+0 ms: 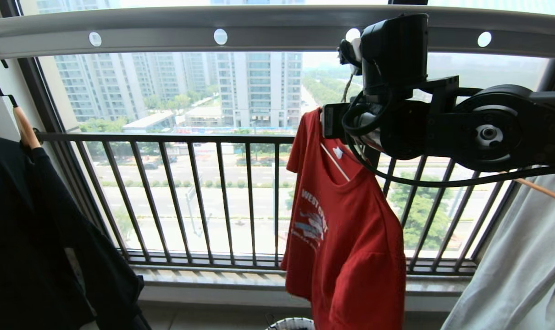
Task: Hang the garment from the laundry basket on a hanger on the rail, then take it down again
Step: Take the clothes off the clothes rack
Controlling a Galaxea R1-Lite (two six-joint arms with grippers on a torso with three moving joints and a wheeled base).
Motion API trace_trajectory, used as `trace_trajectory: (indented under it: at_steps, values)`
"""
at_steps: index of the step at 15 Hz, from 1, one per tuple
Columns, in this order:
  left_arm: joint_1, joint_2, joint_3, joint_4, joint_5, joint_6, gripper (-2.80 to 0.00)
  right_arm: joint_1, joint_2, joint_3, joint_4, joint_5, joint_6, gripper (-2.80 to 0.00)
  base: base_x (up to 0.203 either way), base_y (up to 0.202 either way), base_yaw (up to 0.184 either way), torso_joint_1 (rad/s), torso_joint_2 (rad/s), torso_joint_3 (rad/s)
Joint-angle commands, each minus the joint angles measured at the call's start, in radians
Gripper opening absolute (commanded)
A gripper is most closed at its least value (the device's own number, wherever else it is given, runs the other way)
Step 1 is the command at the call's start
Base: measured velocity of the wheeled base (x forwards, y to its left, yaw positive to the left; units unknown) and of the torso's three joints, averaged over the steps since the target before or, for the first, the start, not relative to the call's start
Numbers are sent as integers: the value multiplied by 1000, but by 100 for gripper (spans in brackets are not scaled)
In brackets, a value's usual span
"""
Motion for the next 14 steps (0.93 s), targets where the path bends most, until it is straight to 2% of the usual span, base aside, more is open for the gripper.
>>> trace_trajectory:
  at_steps: [1,5,14]
  values:
    - [0,1,-1,0,0,-1,-280,-7,2,-1,-2,2,-1,-280,0,0,0,0,0,0]
    - [0,1,0,0,0,-1,-280,-36,12,-8,-3,12,-6,-280,0,0,0,0,0,0]
    - [0,1,-1,0,0,-1,-280,-33,-57,8,0,20,-22,-280,0,0,0,0,0,0]
